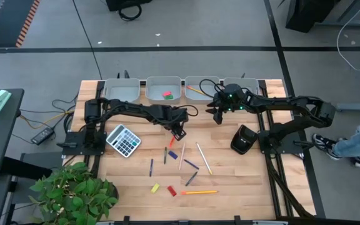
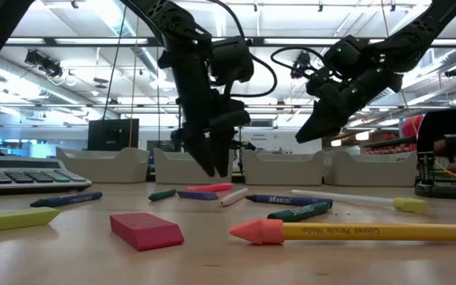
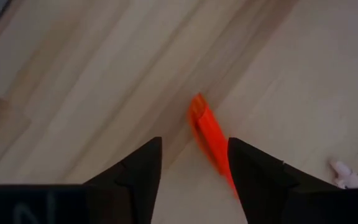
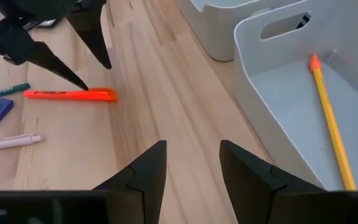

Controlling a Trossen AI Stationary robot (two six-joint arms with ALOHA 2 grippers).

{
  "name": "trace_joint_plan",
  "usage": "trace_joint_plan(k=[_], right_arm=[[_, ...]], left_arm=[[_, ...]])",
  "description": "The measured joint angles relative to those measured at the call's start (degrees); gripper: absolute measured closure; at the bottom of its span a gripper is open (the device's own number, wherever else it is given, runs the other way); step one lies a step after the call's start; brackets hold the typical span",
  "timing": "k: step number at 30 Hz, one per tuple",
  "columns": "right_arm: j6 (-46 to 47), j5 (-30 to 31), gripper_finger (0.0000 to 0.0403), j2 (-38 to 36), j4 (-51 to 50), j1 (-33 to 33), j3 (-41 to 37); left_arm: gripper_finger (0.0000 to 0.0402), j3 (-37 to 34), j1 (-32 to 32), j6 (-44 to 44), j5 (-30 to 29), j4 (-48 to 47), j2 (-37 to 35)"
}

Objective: Sort crayons/erasers/pens/pencils in bins
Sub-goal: Put the orange pen into the gray bin

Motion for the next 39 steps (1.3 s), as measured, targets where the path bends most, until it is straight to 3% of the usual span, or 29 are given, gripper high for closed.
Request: trace_joint_plan(k=[11, 24, 39], right_arm=[[1.5, 1.2, 0.0245, 0.0, -0.4, -0.2, 0.0], [2.8, 4.4, 0.0245, 0.0, -0.3, -0.2, 0.0], [-1.5, 6.3, 0.0245, 0.0, -0.2, -0.3, 0.0]], left_arm=[[0.0212, 0.3, 0.0, 1.6, -0.2, -0.7, 3.9], [0.0222, 0.2, 0.0, 10.1, -1.1, -0.8, 4.3], [0.0341, 0.7, 0.1, 19.4, -1.1, 3.6, 4.2]])
